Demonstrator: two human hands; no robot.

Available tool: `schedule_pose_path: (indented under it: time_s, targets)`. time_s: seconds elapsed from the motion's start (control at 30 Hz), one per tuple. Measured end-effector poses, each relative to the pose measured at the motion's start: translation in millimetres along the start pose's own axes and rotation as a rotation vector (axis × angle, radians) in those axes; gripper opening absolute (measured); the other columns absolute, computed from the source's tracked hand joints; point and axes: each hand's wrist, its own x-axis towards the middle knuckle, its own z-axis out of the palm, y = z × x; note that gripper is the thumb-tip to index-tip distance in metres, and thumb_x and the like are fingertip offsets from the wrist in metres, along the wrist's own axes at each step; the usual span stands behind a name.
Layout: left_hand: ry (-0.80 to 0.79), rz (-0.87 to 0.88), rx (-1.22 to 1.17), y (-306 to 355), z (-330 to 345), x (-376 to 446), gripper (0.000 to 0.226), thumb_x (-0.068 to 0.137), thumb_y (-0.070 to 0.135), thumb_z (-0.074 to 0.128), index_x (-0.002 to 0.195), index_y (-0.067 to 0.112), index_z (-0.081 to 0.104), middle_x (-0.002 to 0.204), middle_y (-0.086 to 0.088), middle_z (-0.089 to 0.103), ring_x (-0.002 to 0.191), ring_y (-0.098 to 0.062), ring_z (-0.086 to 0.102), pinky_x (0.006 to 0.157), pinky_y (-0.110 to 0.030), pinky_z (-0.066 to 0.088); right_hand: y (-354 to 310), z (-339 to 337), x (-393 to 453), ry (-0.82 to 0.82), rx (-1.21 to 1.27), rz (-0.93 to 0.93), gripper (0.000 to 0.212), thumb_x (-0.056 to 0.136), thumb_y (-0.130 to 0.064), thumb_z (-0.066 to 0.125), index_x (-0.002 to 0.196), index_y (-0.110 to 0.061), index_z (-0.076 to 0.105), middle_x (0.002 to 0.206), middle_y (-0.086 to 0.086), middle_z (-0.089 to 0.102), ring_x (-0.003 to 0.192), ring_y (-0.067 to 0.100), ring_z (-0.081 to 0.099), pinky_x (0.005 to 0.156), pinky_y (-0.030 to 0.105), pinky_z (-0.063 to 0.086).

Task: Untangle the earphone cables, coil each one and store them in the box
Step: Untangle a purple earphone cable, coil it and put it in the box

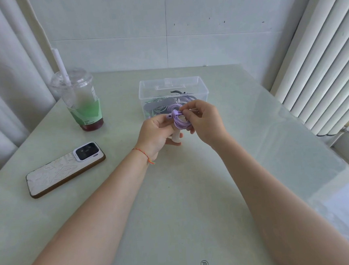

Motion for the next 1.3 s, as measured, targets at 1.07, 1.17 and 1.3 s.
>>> schedule_pose_path:
  time_s: [1.07, 1.17, 1.3]
  targets:
    - [-0.137, -0.119, -0.096, 5.5, -4.0, -0.1, 0.024, 0.098, 0.005, 0.046, 0.103, 0.006, 0.070, 0.093, -0.011, 0.069, 0.082, -0.034, 0.063, 0.058, -0.035, 0.058, 4.1, -10.9, -3.3, -0.118, -0.239, -0.078, 0.013, 0.084, -0.020, 0.070, 0.094, -0.012, 0.069, 0.074, 0.006, 0.071, 0.057, 0.024, 0.065, 0.059, 0.027, 0.053]
    - [-0.114, -0.120, -0.090, 8.4, -1.2, -1.5, 0.018, 0.096, 0.015, 0.055, 0.095, 0.007, 0.071, 0.087, -0.010, 0.067, 0.080, -0.032, 0.061, 0.057, -0.035, 0.057, 5.7, -8.4, -3.5, -0.105, -0.266, -0.088, 0.014, 0.080, -0.018, 0.072, 0.092, -0.012, 0.067, 0.071, 0.003, 0.068, 0.059, 0.019, 0.061, 0.059, 0.028, 0.051]
    - [-0.071, -0.065, -0.034, 2.6, 1.3, -1.4, 0.019, 0.094, 0.016, 0.061, 0.106, 0.002, 0.067, 0.074, -0.004, 0.065, 0.080, -0.029, 0.061, 0.053, -0.031, 0.056, 6.4, -4.2, -3.8, -0.089, -0.261, -0.094, 0.016, 0.078, -0.016, 0.072, 0.093, -0.014, 0.067, 0.067, -0.005, 0.063, 0.061, 0.015, 0.059, 0.062, 0.027, 0.049]
